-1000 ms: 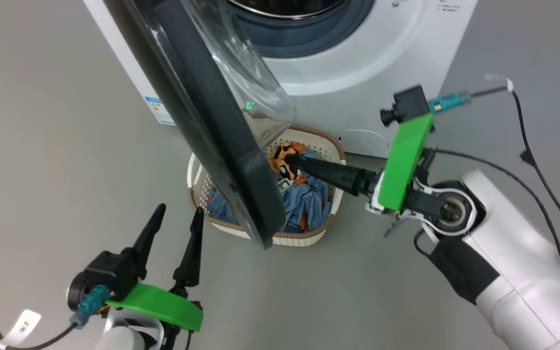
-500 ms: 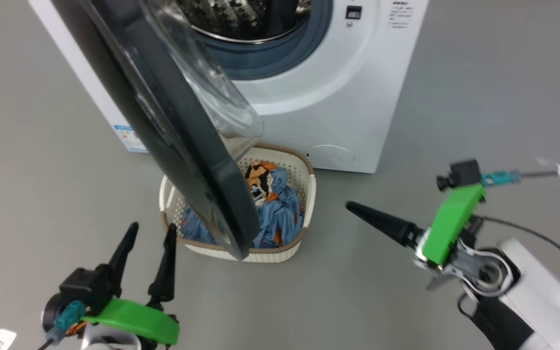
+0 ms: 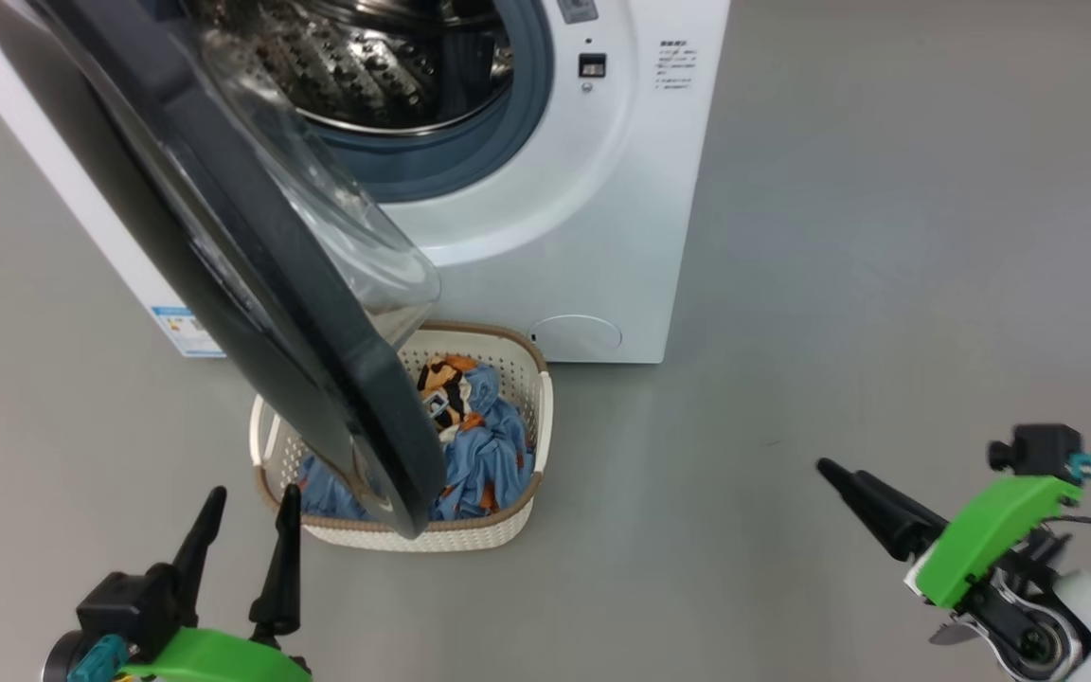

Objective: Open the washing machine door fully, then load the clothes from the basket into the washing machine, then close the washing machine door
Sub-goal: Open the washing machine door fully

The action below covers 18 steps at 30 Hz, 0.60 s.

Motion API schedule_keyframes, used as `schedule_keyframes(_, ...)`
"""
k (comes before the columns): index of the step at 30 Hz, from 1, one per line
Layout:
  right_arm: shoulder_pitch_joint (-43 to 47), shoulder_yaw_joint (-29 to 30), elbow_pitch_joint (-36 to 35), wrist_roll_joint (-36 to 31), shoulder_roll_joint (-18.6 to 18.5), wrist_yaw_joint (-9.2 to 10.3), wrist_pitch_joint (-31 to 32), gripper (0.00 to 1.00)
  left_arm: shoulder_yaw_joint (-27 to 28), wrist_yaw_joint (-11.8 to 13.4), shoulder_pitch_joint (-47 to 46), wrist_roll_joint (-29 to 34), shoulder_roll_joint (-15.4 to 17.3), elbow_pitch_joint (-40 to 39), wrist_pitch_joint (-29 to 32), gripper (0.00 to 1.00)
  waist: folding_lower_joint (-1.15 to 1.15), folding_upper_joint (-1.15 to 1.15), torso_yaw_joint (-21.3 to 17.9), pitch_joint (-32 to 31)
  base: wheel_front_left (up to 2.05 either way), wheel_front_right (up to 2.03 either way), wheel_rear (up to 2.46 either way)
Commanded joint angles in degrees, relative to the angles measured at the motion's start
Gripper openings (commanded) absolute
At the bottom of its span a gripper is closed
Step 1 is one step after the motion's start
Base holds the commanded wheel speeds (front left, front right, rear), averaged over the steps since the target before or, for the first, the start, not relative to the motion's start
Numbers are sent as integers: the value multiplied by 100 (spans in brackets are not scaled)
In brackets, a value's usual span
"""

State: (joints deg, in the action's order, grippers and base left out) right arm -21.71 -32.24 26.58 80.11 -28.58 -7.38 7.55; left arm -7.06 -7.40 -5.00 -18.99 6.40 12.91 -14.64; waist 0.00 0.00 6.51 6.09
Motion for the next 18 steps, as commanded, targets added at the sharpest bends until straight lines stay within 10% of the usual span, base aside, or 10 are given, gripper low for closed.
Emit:
schedule_keyframes(1, 130, -68, -71, -147, -154, -11, -299, 100, 244, -9, -29, -5, 133, -127, -36, 100, 0, 0, -84, -75, 0, 0, 0)
schedule_keyframes(18, 271, -499, 445, -582, -362, -11, -2170, 100, 372, -9, 100, 1, 89, -55, -36, 100, 0, 0, -160, -217, 0, 0, 0)
